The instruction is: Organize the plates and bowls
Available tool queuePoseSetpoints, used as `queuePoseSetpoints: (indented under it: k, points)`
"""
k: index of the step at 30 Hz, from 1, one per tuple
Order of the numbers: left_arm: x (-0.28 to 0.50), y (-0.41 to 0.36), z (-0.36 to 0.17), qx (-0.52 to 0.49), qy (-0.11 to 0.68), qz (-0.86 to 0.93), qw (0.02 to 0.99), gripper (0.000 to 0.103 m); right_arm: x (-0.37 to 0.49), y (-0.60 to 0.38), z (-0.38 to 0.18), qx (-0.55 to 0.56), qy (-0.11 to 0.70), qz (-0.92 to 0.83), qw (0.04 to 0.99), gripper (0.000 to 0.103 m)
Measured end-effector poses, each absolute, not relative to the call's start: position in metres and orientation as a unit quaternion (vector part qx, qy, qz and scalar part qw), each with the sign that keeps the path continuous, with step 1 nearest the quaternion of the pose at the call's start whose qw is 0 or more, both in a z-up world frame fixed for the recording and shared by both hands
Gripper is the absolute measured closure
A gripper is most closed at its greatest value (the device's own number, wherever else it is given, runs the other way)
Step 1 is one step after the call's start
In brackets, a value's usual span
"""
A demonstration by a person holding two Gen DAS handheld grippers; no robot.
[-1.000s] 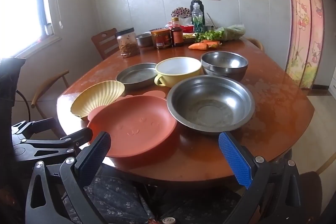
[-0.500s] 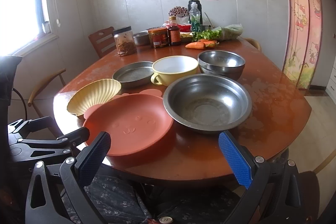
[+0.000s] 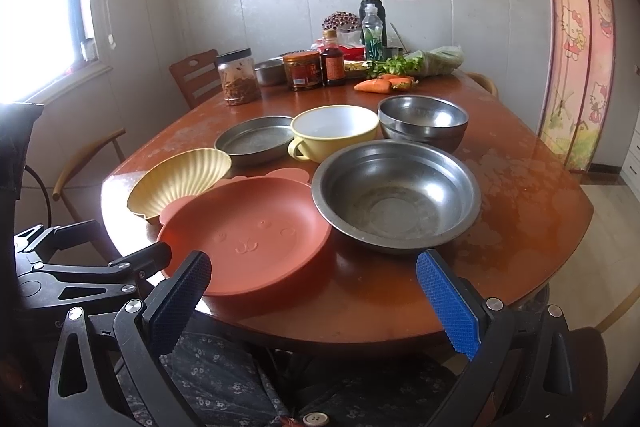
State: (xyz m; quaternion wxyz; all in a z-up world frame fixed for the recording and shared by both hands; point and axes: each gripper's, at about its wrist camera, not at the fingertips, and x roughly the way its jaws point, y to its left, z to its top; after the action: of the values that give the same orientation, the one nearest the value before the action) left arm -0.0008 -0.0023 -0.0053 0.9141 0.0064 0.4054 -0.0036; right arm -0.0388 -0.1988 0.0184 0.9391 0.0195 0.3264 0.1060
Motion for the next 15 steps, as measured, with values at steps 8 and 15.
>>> queuePoseSetpoints:
  k: [8,15]
  points:
    - [-0.0008,-0.0027,-0.0053,0.007,0.405,-0.003,0.914,0.001,-0.0382,-0.1984,0.0177,0.018,0.326,0.106,0.939,0.000]
    - [-0.0008,-0.0029,-0.0054,0.008,0.405,-0.003,0.914,0.001,-0.0380,-0.1984,0.0171,0.017,0.326,0.108,0.939,0.000]
